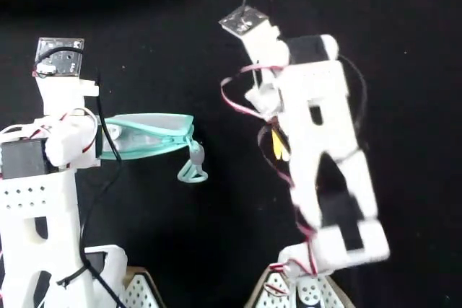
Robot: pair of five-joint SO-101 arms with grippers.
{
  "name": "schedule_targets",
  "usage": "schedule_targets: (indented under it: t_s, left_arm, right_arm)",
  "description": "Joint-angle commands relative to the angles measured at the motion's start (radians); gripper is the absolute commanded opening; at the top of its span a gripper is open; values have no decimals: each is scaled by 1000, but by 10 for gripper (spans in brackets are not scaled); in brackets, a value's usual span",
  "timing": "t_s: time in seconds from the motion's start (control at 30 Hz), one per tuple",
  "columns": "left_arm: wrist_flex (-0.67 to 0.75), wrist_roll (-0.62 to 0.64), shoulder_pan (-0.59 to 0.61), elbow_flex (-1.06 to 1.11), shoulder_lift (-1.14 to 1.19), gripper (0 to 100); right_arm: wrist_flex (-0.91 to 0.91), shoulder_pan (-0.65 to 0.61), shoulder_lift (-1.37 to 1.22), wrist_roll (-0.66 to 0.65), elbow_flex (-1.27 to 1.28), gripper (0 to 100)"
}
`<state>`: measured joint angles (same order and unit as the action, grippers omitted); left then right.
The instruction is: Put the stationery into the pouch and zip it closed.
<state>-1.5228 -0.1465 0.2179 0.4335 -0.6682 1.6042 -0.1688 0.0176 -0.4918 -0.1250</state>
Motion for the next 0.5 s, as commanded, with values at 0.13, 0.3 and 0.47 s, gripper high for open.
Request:
schedule_targets:
  t_s: [0.13, 0.3, 0.47]
  left_arm:
    - [-2, 5, 19, 47, 12, 30]
    - [-2, 5, 19, 48, 12, 30]
    - [6, 5, 12, 62, 12, 30]
  right_arm:
    - [-144, -158, 518, 98, 236, 12]
    - [-270, -308, 837, 161, 414, 12]
    - [-374, -365, 1067, 219, 483, 12]
